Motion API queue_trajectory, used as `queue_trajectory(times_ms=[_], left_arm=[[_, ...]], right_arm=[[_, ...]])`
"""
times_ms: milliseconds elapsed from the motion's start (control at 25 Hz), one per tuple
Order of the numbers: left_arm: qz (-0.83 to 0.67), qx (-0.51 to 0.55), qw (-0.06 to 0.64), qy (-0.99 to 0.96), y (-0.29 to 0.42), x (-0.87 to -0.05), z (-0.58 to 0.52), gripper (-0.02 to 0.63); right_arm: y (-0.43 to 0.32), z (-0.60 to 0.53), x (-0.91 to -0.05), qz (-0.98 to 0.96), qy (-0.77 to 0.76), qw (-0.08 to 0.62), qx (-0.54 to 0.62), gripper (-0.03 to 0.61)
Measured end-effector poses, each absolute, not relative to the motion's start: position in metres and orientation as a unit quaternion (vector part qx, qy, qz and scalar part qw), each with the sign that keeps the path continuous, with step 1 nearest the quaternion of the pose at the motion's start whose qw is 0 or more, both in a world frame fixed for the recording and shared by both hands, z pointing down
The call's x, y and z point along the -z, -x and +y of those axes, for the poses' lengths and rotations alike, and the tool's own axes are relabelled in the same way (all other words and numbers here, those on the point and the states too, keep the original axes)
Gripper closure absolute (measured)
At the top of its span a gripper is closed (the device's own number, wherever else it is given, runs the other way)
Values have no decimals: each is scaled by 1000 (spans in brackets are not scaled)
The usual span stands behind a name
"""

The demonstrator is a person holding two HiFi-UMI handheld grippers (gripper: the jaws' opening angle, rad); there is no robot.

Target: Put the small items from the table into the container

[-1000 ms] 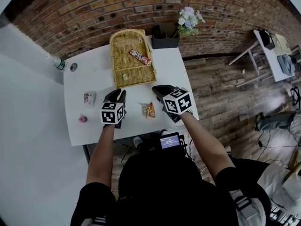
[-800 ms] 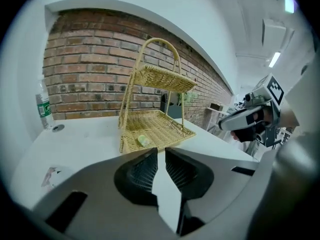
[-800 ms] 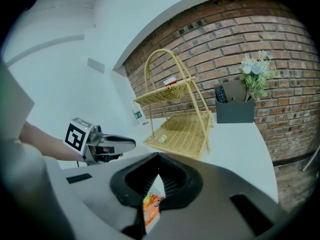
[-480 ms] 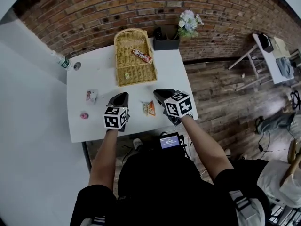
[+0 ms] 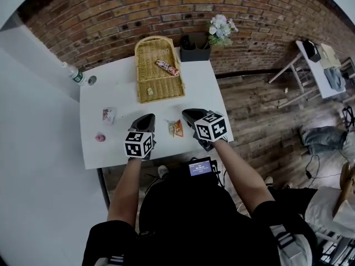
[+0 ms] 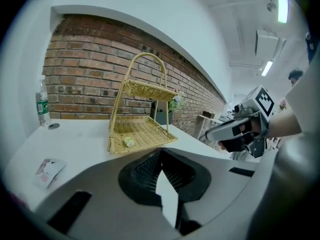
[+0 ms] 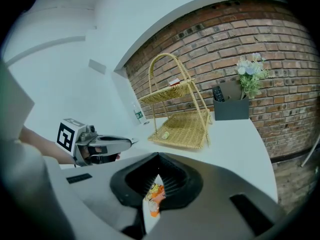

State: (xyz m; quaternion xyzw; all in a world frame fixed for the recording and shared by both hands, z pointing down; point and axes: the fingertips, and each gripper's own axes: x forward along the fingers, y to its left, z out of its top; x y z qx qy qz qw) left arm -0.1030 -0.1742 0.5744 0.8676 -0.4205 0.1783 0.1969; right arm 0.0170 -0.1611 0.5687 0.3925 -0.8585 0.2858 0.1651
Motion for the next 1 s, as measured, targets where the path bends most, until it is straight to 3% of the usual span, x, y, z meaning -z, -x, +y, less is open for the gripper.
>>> queue_trajectory(times_ms=[1000], left_arm=[[-415, -176, 217, -866, 105, -580, -159, 606]], right_arm=[[-9, -153, -579, -864, -370, 163, -300, 560]])
